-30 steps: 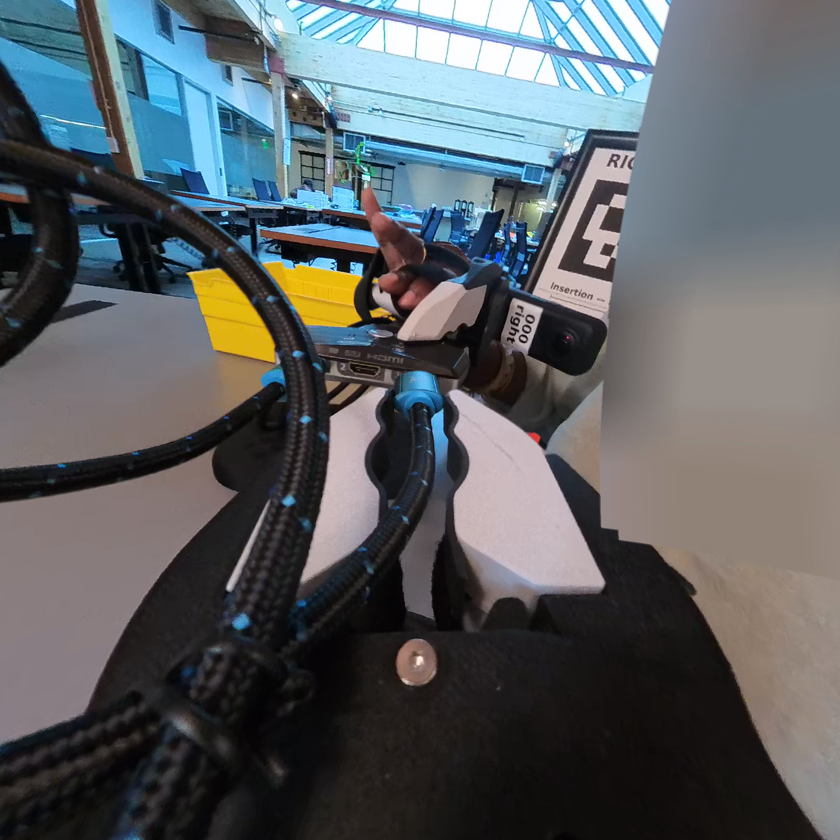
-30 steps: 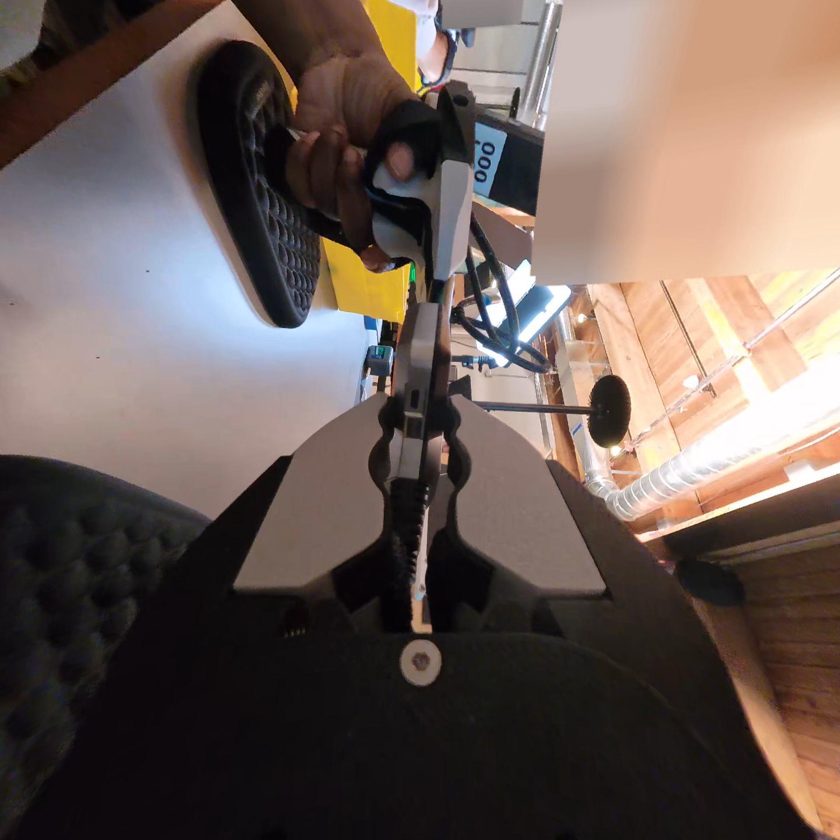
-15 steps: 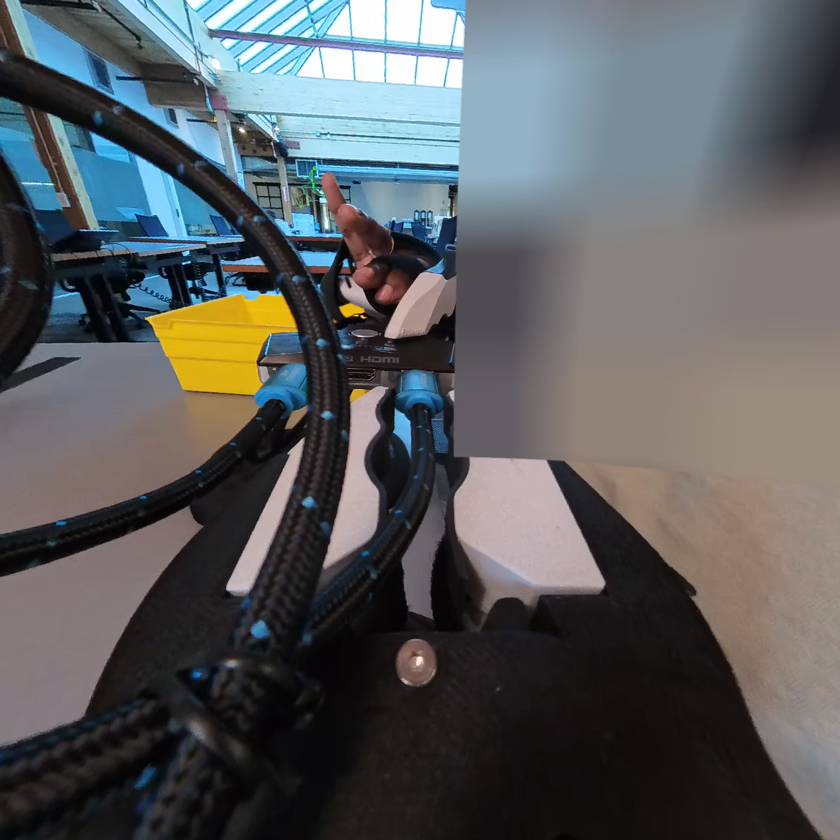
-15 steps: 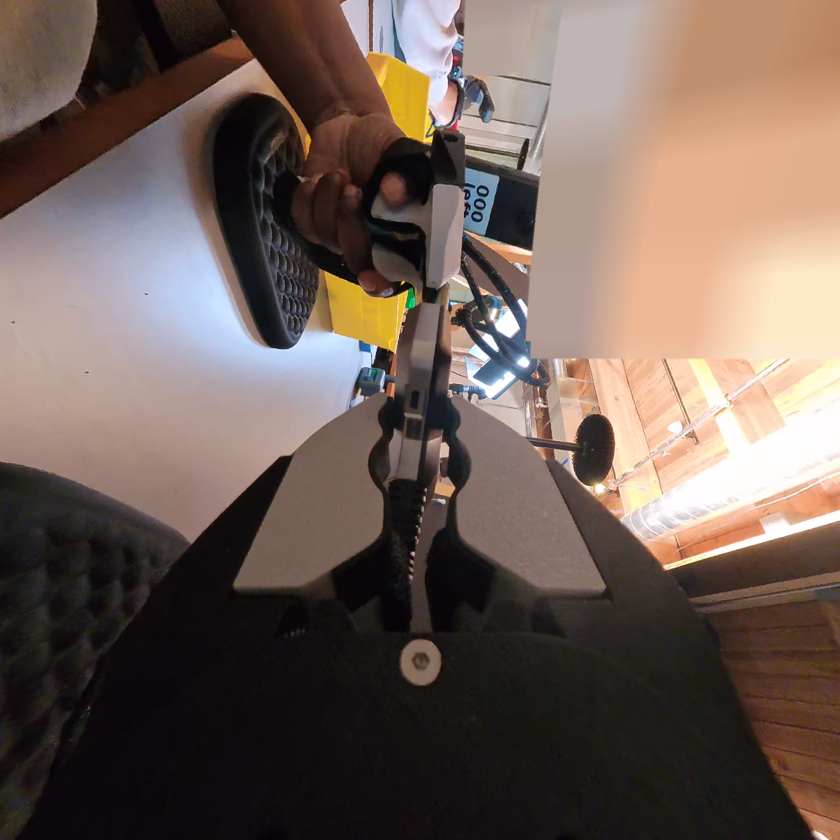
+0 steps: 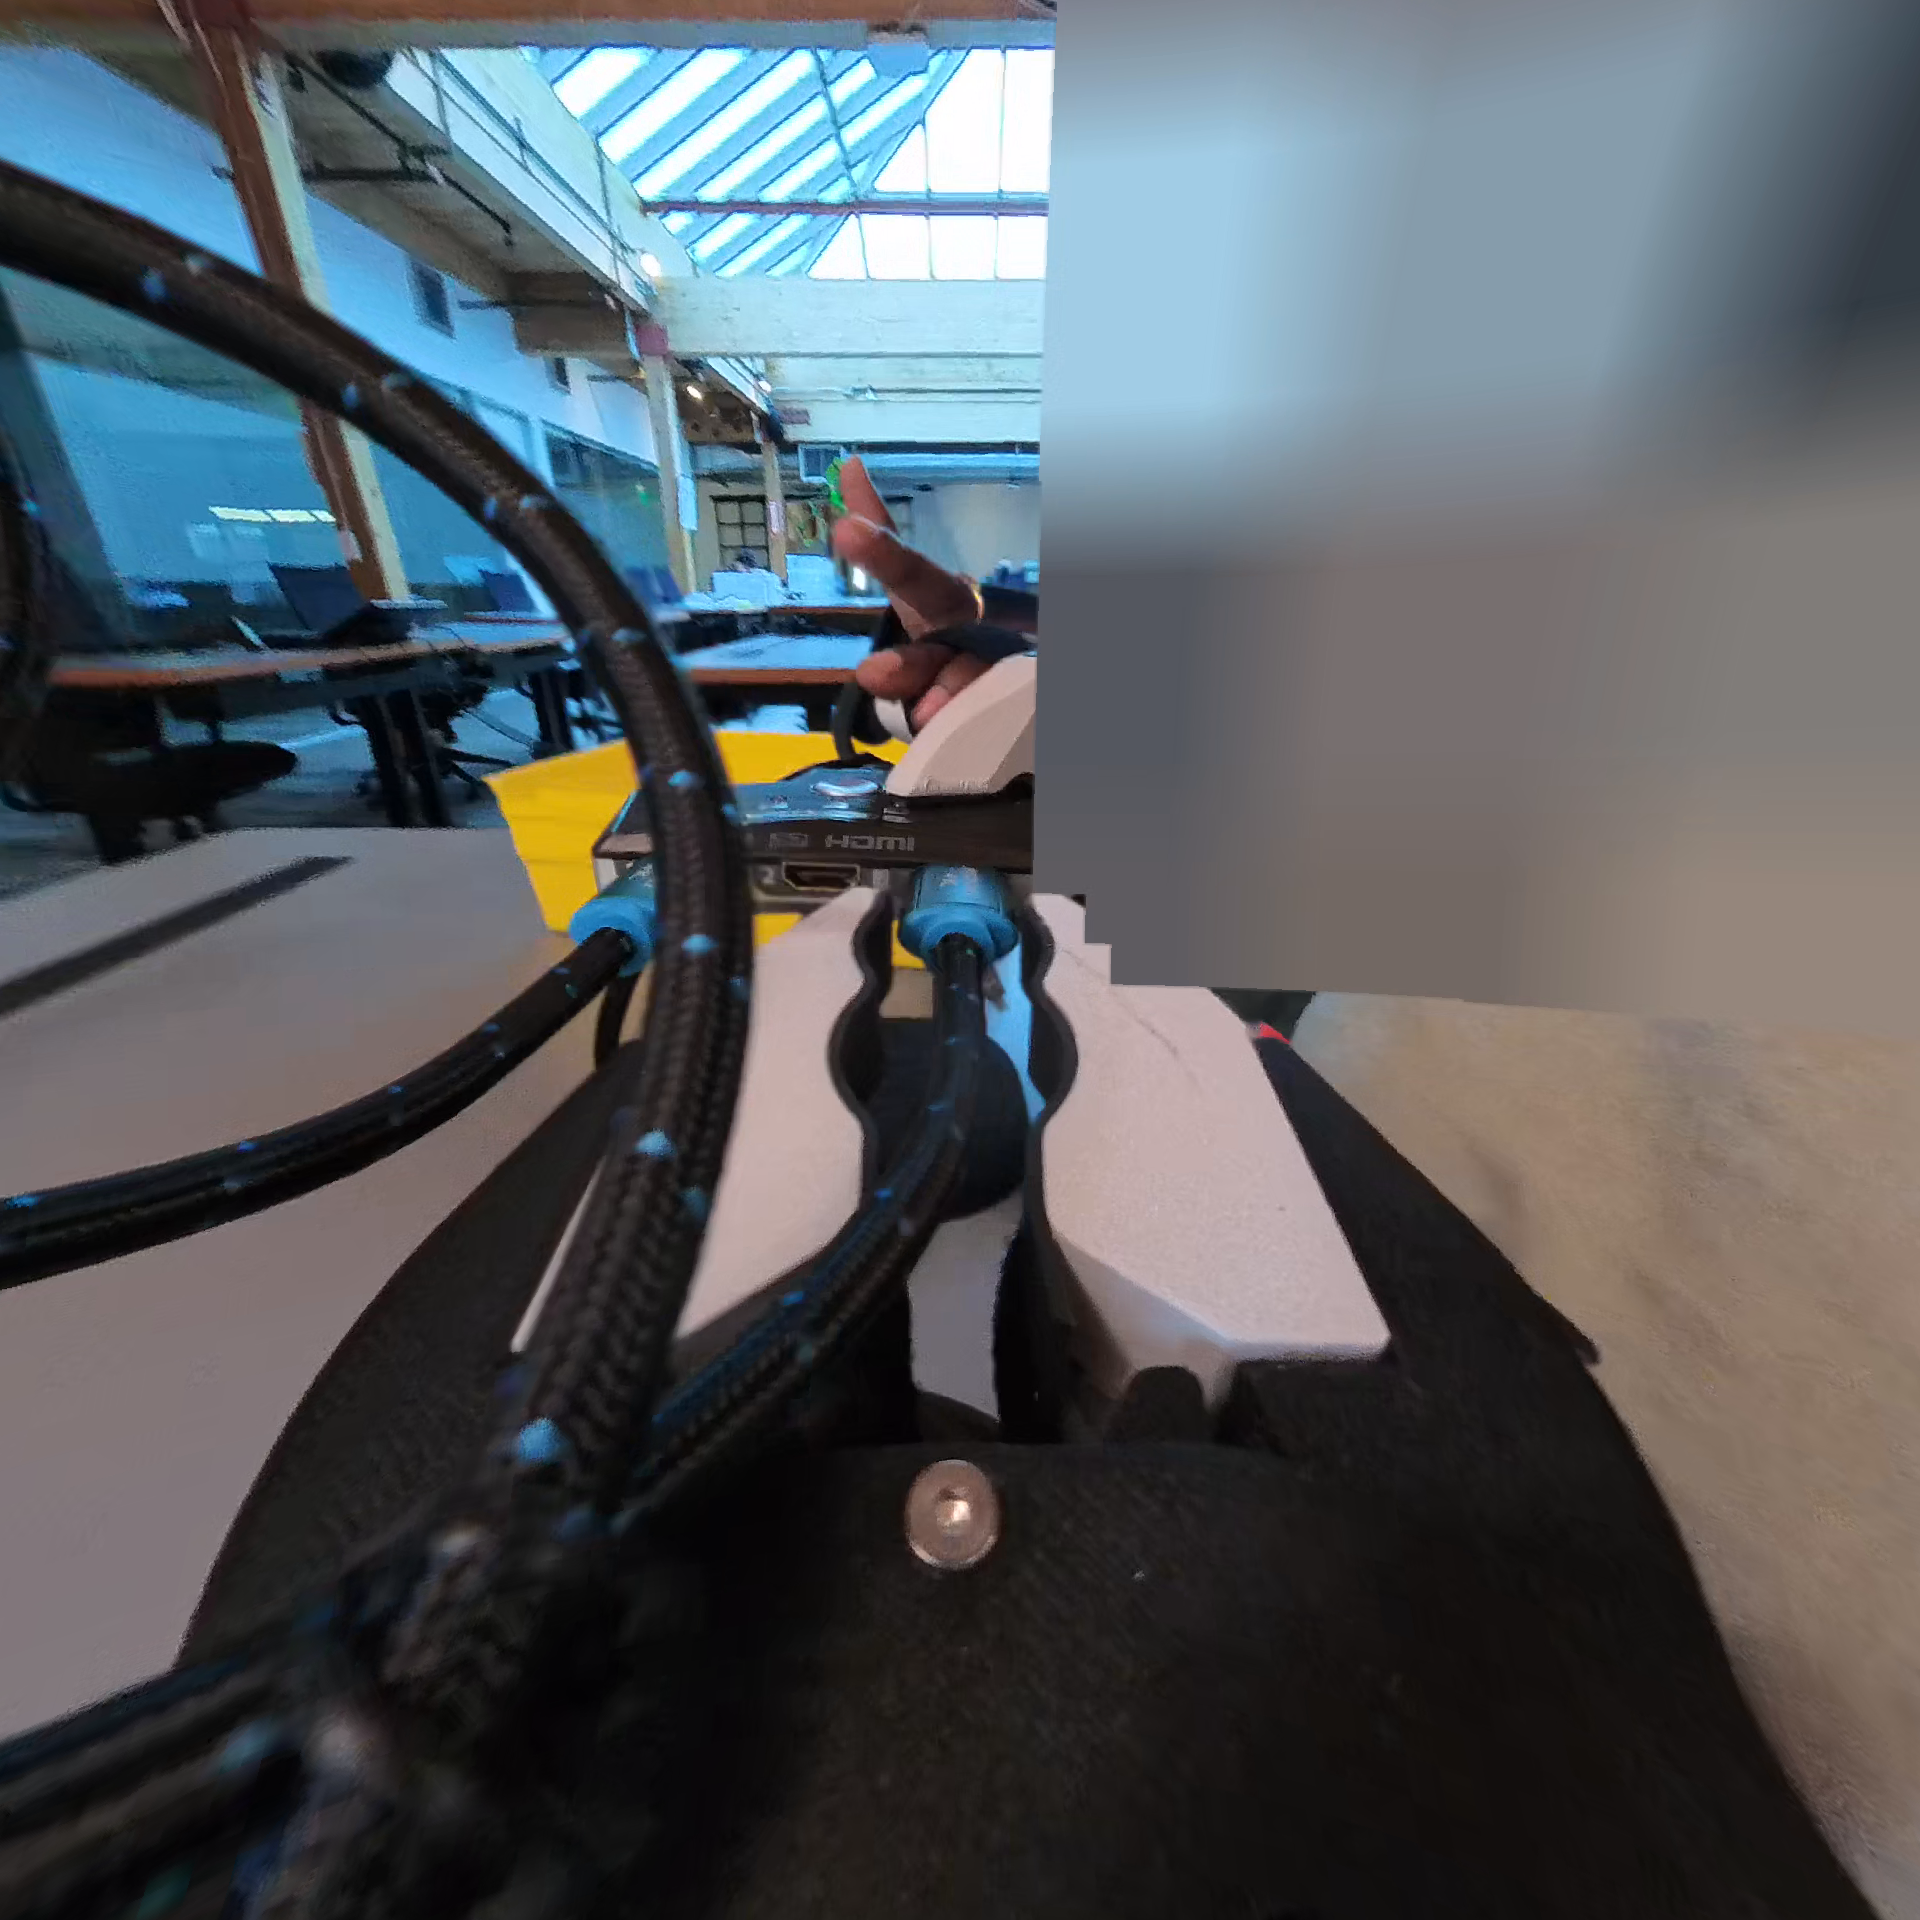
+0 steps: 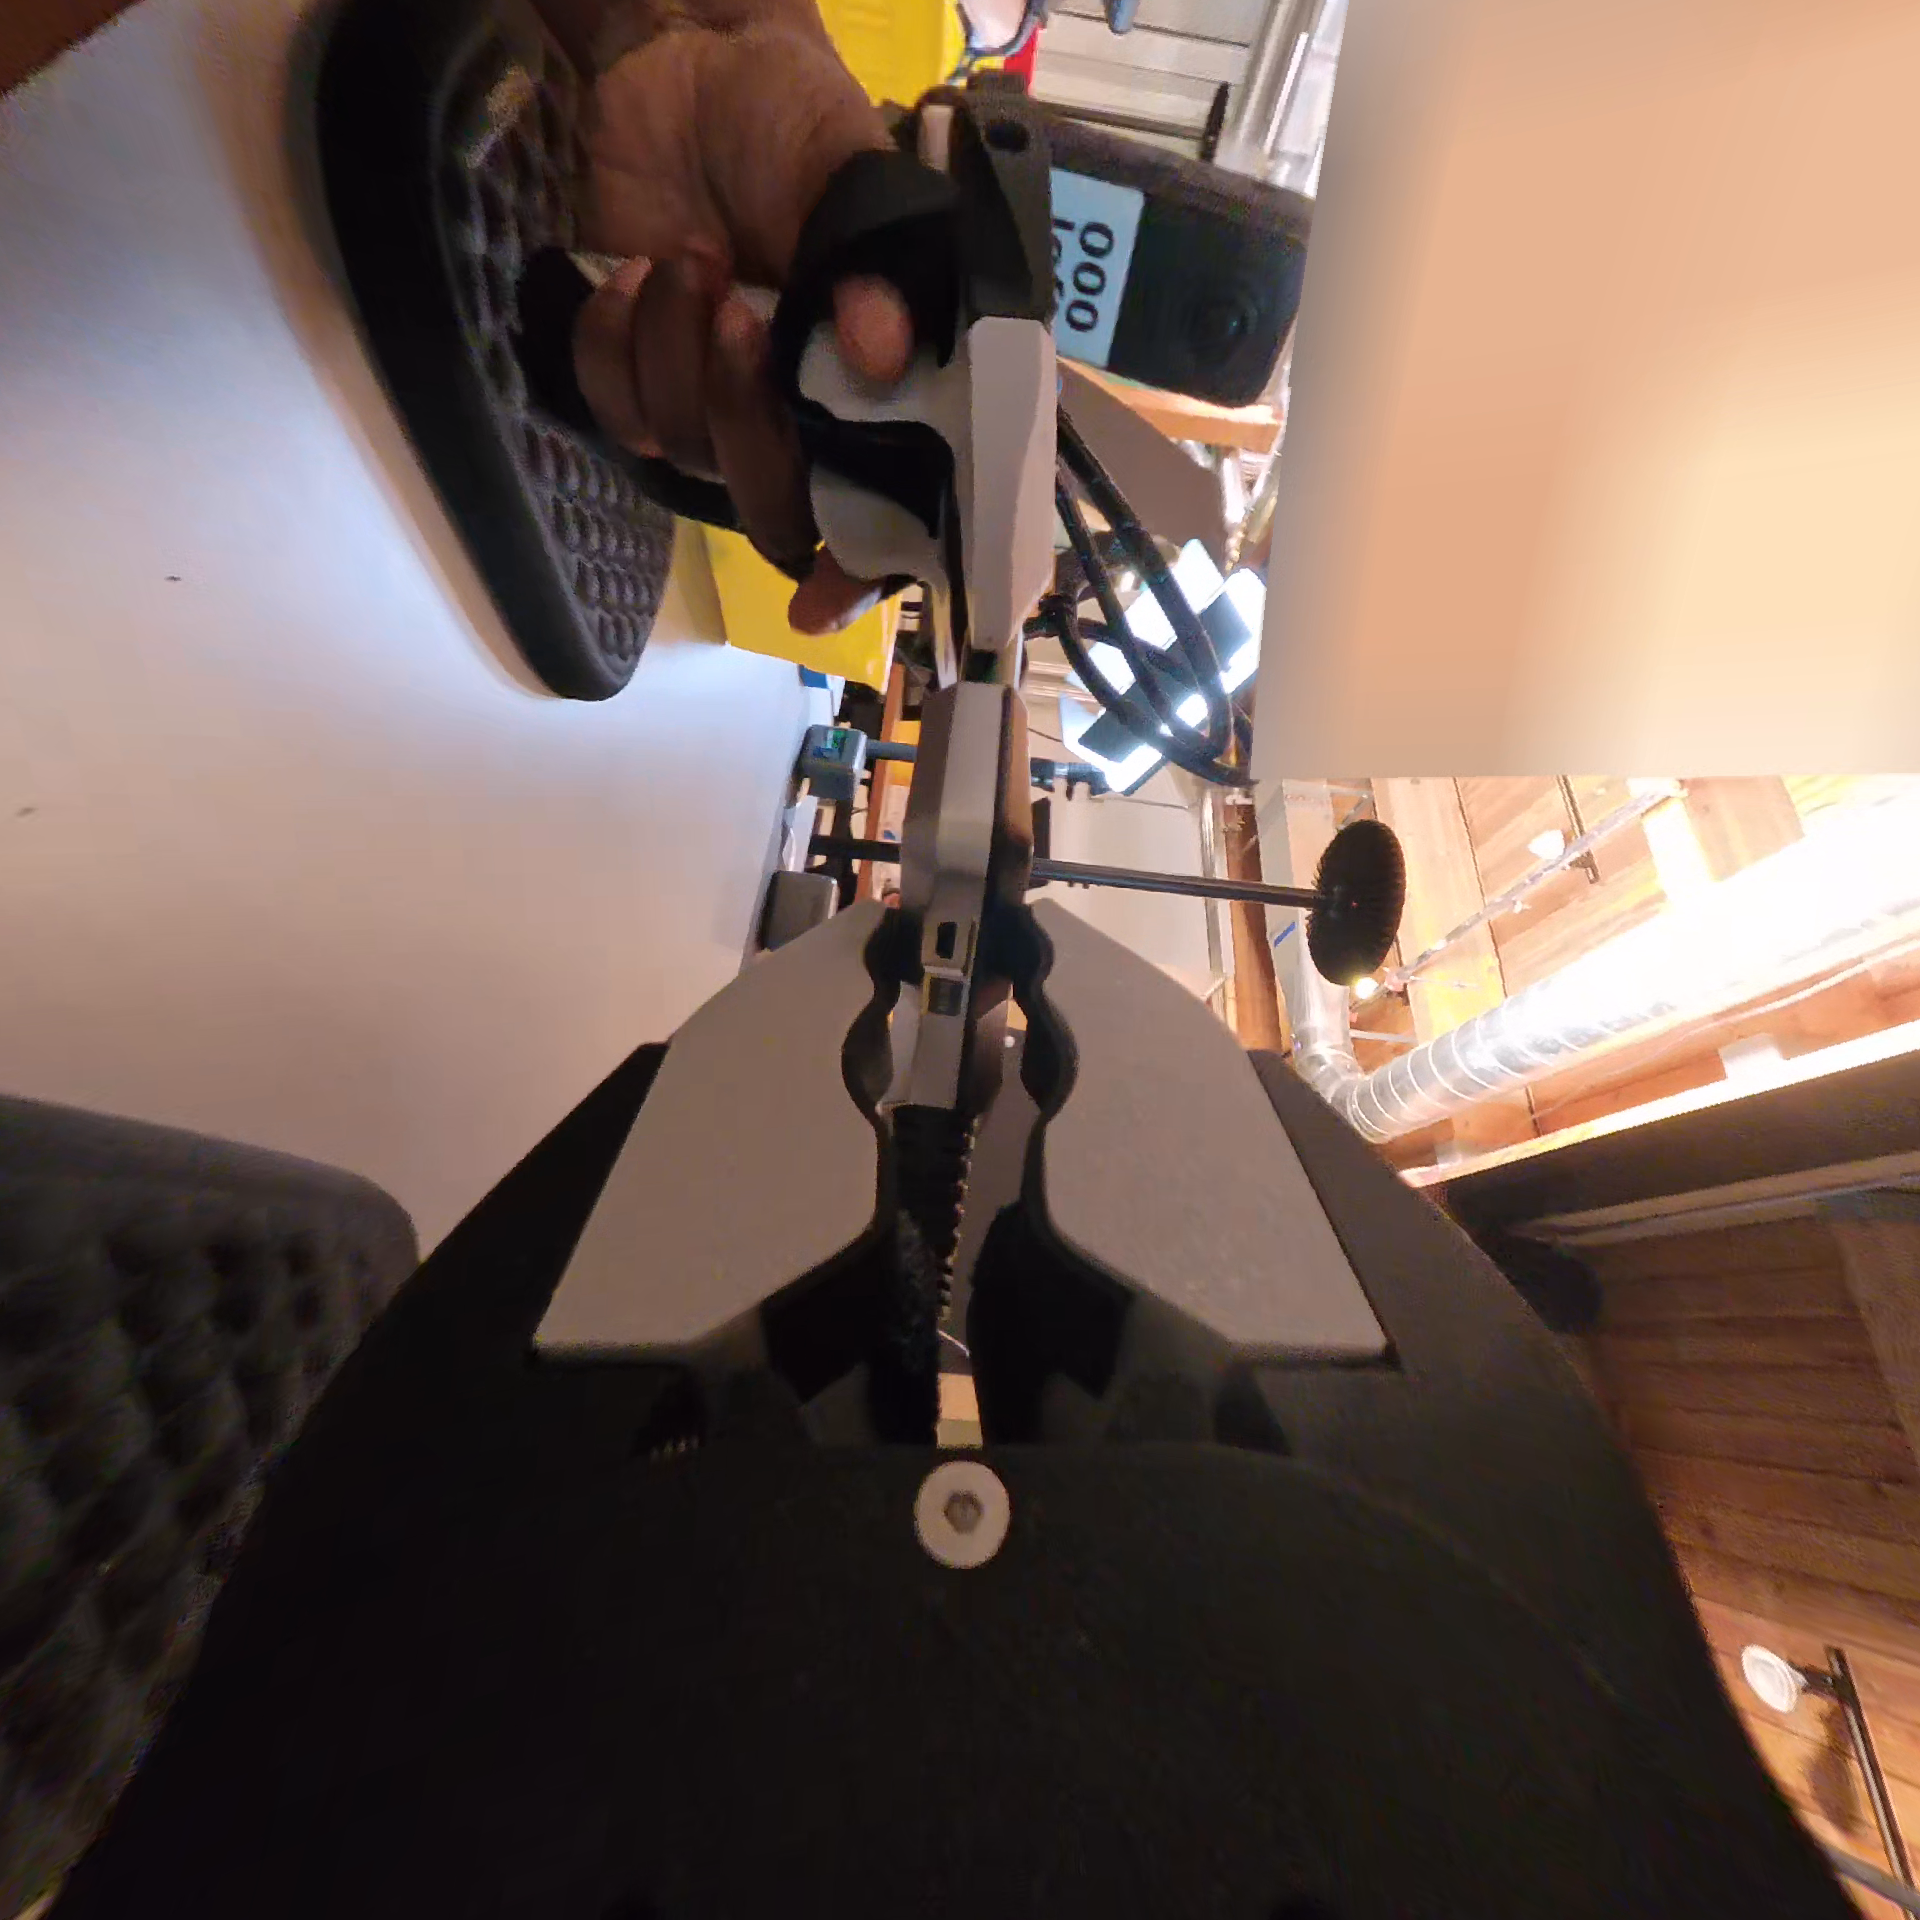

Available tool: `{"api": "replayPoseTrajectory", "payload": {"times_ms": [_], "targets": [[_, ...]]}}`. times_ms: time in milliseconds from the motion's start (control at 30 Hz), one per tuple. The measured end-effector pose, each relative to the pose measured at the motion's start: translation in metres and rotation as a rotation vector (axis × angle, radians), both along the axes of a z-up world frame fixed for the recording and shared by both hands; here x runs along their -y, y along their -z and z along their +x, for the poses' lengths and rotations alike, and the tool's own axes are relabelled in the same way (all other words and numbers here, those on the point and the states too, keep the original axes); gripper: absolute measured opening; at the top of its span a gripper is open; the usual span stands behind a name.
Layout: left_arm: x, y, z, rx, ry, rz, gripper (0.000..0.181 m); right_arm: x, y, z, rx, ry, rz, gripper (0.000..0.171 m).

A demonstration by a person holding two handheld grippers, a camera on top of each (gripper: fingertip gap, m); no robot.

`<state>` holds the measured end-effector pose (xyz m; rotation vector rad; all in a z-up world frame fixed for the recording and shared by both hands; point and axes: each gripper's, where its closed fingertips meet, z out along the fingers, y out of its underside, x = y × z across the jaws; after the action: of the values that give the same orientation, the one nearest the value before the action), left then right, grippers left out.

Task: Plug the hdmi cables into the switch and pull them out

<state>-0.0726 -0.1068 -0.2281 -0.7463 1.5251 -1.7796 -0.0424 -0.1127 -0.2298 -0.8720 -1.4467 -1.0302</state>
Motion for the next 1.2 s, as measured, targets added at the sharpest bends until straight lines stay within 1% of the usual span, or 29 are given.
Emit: {"api": "replayPoseTrajectory", "payload": {"times_ms": [67,133,200,267,300,333,367,400,433,467,500,600,667,733,833,933,1000,1133,1200], "targets": [[-0.001,-0.009,-0.002,0.081,-0.045,0.032,0.047,-0.007,-0.008,-0.002,-0.014,0.024,0.048,0.021],[-0.008,-0.019,-0.009,0.203,-0.115,0.081,0.058,-0.016,-0.018,0.001,-0.056,0.053,0.093,0.021],[-0.022,-0.025,-0.016,0.318,-0.226,0.15,0.061,-0.022,-0.03,0.008,-0.11,0.075,0.134,0.021],[-0.048,-0.032,-0.02,0.426,-0.397,0.186,0.059,-0.028,-0.045,0.018,-0.149,0.12,0.179,0.021],[-0.067,-0.038,-0.022,0.477,-0.51,0.154,0.058,-0.029,-0.054,0.024,-0.166,0.146,0.205,0.021],[-0.091,-0.042,-0.025,0.509,-0.642,0.08,0.055,-0.029,-0.064,0.03,-0.187,0.171,0.235,0.021],[-0.12,-0.042,-0.027,0.507,-0.788,-0.025,0.05,-0.028,-0.075,0.037,-0.216,0.193,0.266,0.021],[-0.148,-0.033,-0.028,0.464,-0.926,-0.116,0.046,-0.026,-0.088,0.044,-0.256,0.211,0.298,0.021],[-0.169,-0.02,-0.027,0.397,-1.046,-0.16,0.043,-0.022,-0.102,0.052,-0.306,0.225,0.332,0.021],[-0.182,-0.011,-0.027,0.327,-1.13,-0.154,0.043,-0.018,-0.117,0.061,-0.359,0.233,0.366,0.021],[-0.186,-0.009,-0.029,0.294,-1.171,-0.112,0.042,-0.011,-0.131,0.07,-0.412,0.239,0.401,0.021],[-0.188,-0.016,-0.037,0.372,-1.249,-0.039,0.041,0.014,-0.172,0.099,-0.54,0.245,0.514,0.021],[-0.187,-0.013,-0.032,0.347,-1.229,-0.035,0.041,0.035,-0.193,0.119,-0.594,0.259,0.584,0.021],[-0.188,-0.007,-0.027,0.3,-1.201,-0.061,0.041,0.056,-0.208,0.142,-0.62,0.306,0.648,0.021],[-0.189,-0.008,-0.029,0.317,-1.19,-0.1,0.041,0.087,-0.219,0.174,-0.607,0.379,0.738,0.021],[-0.19,-0.01,-0.031,0.334,-1.178,-0.134,0.041,0.11,-0.221,0.207,-0.554,0.447,0.8,0.021],[-0.189,-0.009,-0.03,0.329,-1.174,-0.136,0.041,0.123,-0.217,0.226,-0.545,0.458,0.813,0.021],[-0.188,-0.009,-0.029,0.329,-1.18,-0.103,0.041,0.143,-0.195,0.251,-0.521,0.35,0.828,0.021],[-0.187,-0.009,-0.028,0.327,-1.182,-0.087,0.041,0.153,-0.18,0.26,-0.543,0.281,0.841,0.021]]}}
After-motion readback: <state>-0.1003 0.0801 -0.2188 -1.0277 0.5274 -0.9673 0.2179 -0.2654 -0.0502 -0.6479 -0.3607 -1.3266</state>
